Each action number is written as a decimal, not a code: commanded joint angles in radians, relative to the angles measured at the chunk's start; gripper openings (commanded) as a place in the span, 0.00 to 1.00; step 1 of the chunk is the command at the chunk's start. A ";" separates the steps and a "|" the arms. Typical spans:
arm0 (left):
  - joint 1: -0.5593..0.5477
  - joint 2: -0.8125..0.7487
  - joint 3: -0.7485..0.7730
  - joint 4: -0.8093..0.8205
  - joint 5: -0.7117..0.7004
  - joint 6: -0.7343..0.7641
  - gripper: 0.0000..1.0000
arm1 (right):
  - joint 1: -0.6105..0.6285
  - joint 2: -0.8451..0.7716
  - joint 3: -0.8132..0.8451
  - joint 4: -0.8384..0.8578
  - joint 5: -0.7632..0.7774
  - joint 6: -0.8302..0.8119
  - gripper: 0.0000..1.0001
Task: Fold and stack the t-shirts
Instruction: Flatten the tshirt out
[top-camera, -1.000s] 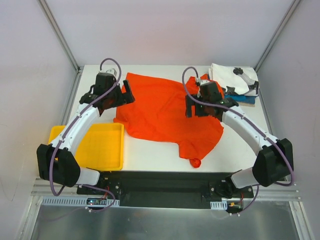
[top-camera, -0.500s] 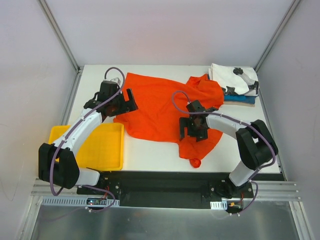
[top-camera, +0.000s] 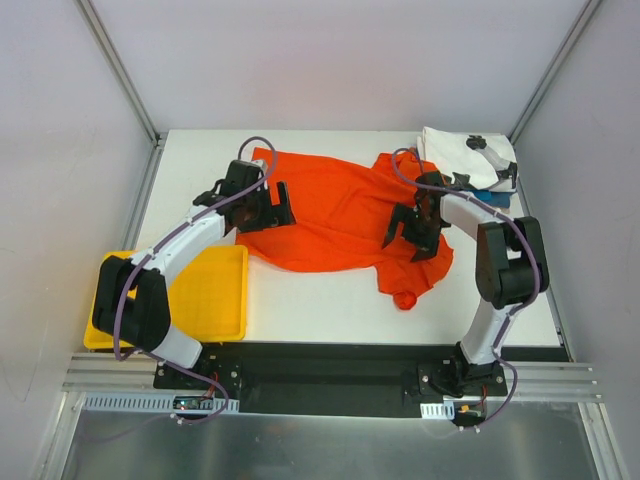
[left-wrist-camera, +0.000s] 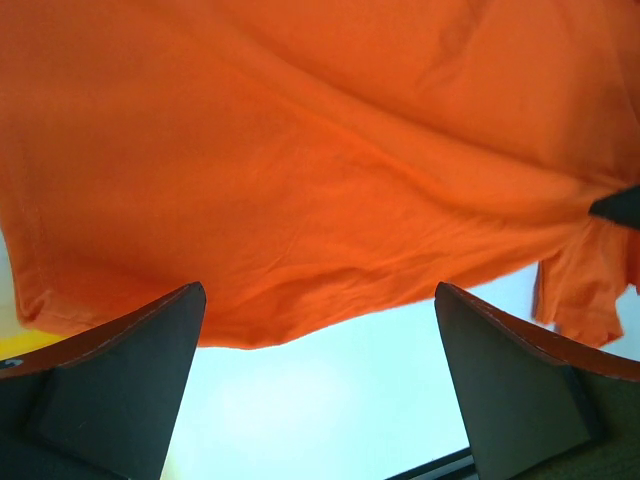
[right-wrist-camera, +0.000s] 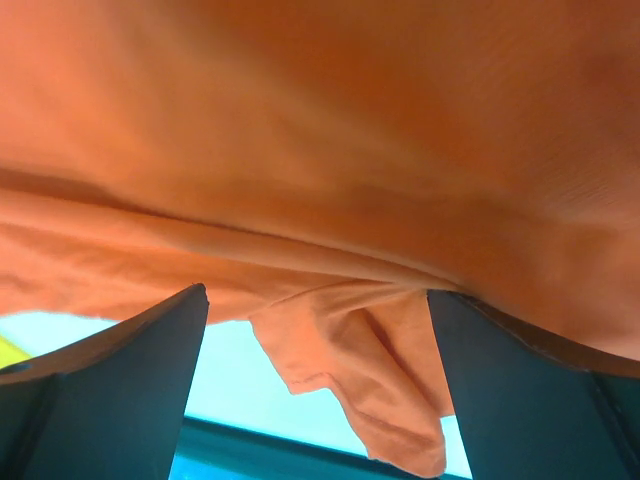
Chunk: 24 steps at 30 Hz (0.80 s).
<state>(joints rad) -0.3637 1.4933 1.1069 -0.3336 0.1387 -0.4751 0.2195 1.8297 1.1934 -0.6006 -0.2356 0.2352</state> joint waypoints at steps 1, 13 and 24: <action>-0.030 0.054 0.079 0.018 0.045 -0.003 0.99 | -0.121 0.049 0.090 -0.114 0.174 -0.060 0.96; -0.093 0.134 0.070 0.033 0.116 -0.028 0.99 | -0.161 -0.147 0.019 -0.108 0.229 -0.174 0.96; -0.104 -0.007 -0.076 0.053 0.091 -0.045 0.99 | 0.029 -0.426 -0.268 -0.209 0.377 -0.085 0.93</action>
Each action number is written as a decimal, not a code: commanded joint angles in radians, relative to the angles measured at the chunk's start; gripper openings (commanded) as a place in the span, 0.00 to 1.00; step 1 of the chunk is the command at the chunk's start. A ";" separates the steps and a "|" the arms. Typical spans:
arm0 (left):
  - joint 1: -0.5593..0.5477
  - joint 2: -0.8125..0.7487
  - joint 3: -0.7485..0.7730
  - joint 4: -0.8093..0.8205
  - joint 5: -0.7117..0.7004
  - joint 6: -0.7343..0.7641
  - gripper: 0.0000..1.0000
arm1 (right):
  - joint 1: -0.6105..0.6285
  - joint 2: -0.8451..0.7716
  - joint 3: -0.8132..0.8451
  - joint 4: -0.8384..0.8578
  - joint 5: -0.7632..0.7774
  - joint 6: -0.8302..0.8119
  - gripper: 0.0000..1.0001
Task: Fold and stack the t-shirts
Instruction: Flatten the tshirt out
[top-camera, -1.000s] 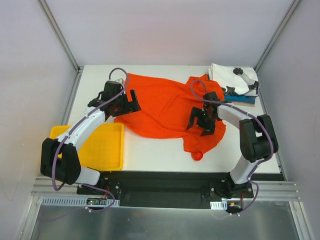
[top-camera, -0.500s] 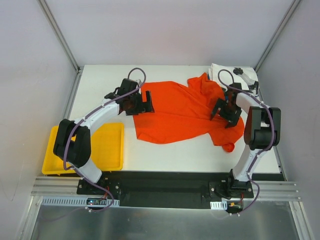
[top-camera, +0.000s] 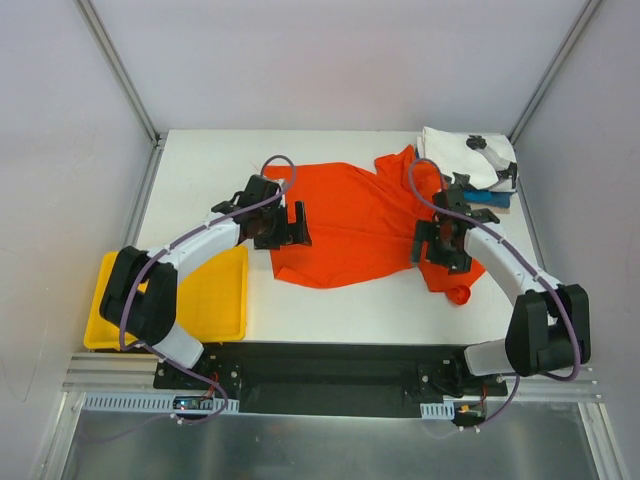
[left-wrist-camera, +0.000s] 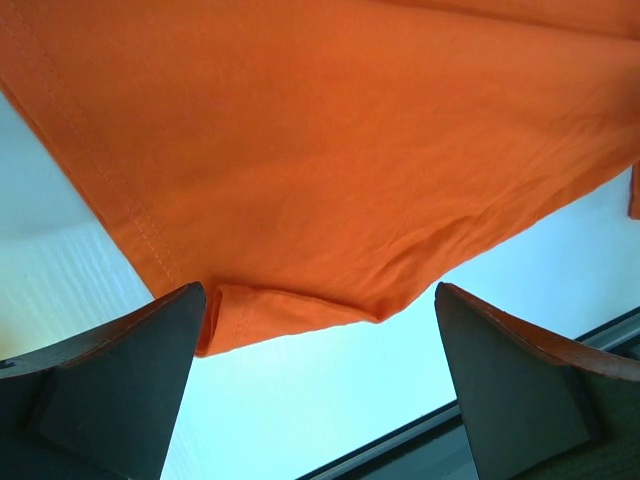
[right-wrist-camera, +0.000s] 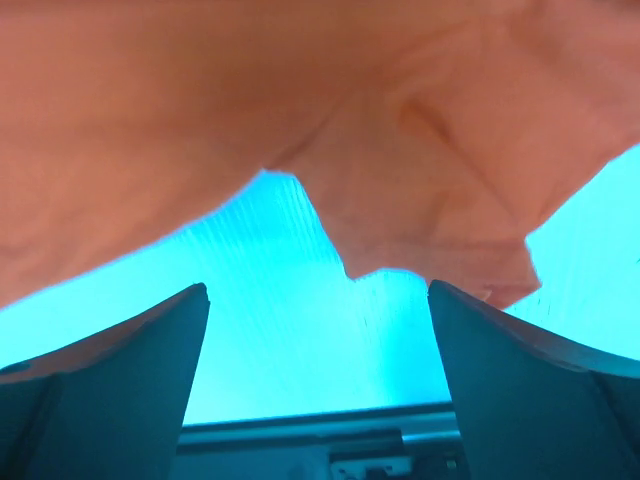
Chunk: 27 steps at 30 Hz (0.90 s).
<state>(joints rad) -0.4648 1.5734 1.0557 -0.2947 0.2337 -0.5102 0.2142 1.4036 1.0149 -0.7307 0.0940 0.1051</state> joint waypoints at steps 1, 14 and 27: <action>-0.003 -0.093 -0.029 0.015 -0.004 -0.010 0.99 | 0.040 0.000 -0.107 -0.079 0.036 0.050 0.92; -0.003 -0.154 -0.095 0.016 -0.037 -0.030 0.99 | 0.065 0.164 -0.084 0.011 0.036 0.039 0.66; -0.003 -0.184 -0.108 0.014 -0.062 -0.022 0.99 | 0.073 0.253 -0.076 0.017 0.134 0.073 0.25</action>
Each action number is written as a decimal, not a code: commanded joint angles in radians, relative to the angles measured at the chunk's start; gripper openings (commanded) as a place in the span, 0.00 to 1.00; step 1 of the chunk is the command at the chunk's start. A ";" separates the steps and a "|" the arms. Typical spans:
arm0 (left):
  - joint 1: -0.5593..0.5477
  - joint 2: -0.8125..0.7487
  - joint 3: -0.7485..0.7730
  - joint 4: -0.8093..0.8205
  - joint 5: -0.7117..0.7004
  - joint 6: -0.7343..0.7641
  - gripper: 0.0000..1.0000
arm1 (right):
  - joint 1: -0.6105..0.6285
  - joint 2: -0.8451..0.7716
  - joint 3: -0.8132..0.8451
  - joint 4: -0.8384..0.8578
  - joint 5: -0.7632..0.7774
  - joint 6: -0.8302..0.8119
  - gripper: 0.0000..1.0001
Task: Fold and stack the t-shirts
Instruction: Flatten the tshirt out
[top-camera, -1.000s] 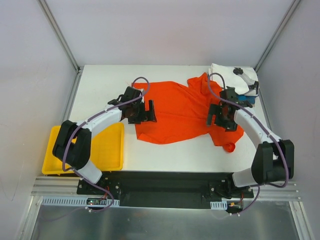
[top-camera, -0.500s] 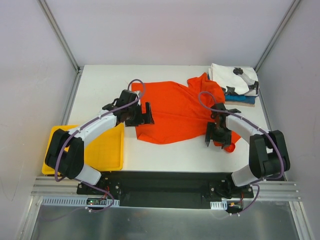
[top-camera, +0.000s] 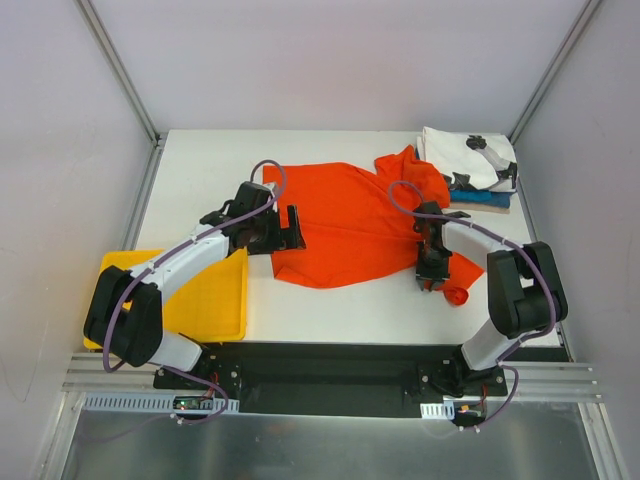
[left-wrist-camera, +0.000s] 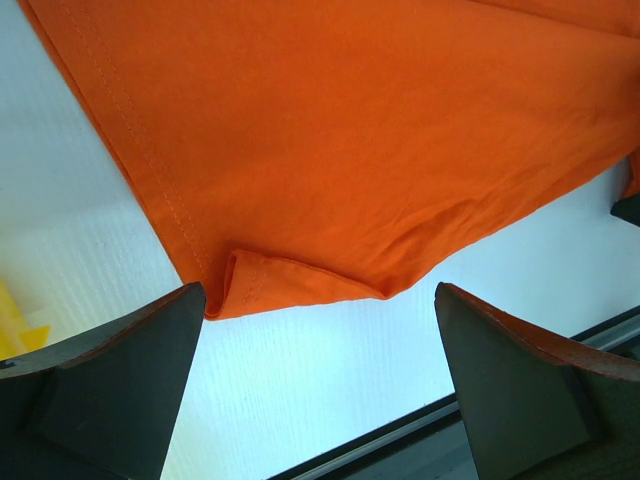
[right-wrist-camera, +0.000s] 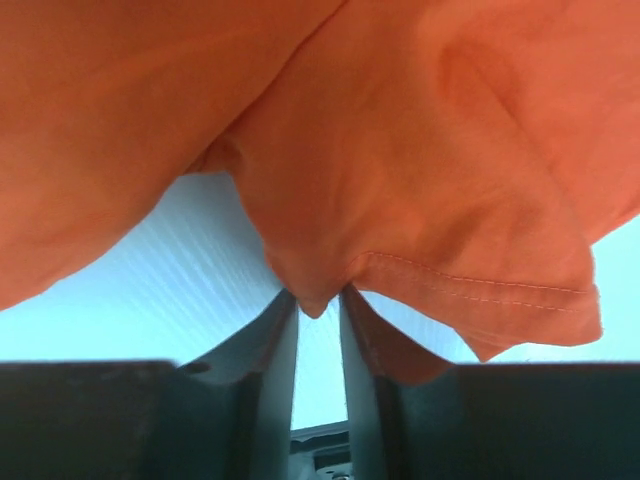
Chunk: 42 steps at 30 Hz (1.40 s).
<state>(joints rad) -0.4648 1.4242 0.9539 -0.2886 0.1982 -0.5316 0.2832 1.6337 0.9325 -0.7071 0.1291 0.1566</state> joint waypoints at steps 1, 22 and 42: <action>-0.003 -0.034 -0.006 0.008 -0.026 -0.001 0.99 | 0.004 0.018 0.008 -0.014 0.121 0.023 0.21; -0.003 -0.056 -0.014 0.008 -0.023 0.012 0.99 | 0.356 0.001 0.218 -0.226 -0.061 0.135 0.13; -0.037 -0.142 -0.129 -0.049 -0.012 -0.086 0.99 | 0.140 -0.604 -0.067 -0.206 0.008 0.196 0.96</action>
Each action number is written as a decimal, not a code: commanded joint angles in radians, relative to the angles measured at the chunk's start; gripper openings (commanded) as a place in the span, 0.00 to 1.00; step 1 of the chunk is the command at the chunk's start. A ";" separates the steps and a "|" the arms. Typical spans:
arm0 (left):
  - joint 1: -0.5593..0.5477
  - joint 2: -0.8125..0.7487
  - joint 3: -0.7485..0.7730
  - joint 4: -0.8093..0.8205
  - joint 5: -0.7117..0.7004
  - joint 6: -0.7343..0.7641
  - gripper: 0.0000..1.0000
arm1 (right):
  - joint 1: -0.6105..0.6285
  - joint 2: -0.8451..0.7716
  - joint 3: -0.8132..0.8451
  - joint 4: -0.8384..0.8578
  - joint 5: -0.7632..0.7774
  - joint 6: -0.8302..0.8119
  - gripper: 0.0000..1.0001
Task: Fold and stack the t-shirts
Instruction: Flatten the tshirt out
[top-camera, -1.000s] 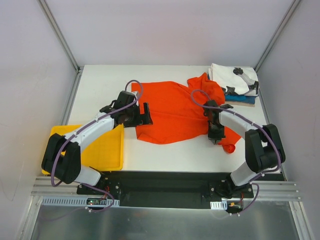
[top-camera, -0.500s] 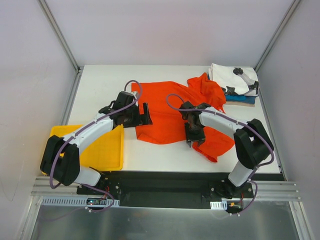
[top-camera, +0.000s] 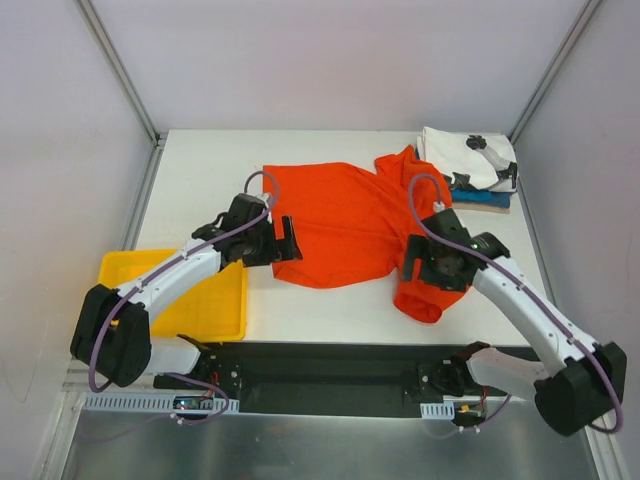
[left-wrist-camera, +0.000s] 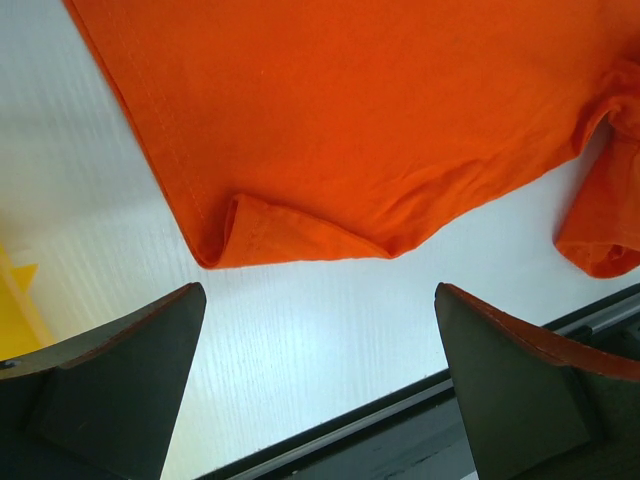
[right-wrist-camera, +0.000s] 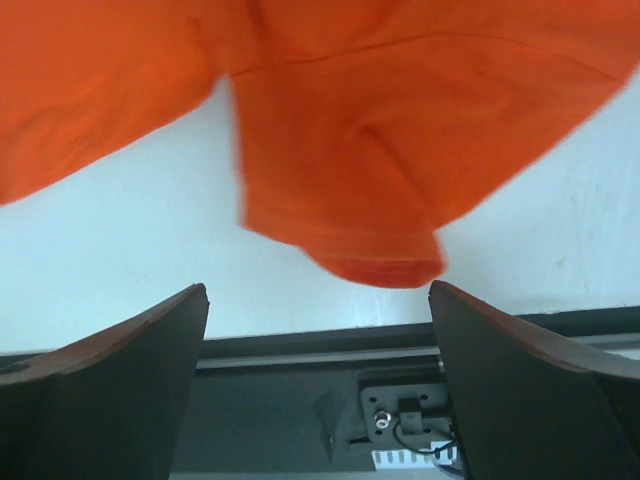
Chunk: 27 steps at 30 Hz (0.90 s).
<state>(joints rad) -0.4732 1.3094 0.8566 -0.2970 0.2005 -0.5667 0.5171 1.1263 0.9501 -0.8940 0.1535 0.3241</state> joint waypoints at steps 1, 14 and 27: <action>-0.034 -0.019 -0.039 -0.051 -0.036 -0.059 0.99 | -0.123 -0.121 -0.097 -0.007 -0.043 0.006 0.96; -0.058 0.106 0.012 -0.128 -0.240 -0.156 0.90 | -0.196 -0.154 -0.165 0.004 -0.160 -0.069 0.96; -0.059 0.231 0.113 -0.100 -0.256 -0.225 0.58 | -0.221 -0.122 -0.175 0.046 -0.160 -0.094 0.96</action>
<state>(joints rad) -0.5182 1.5360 0.9138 -0.4034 -0.0425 -0.7662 0.3073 0.9985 0.7780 -0.8635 0.0013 0.2489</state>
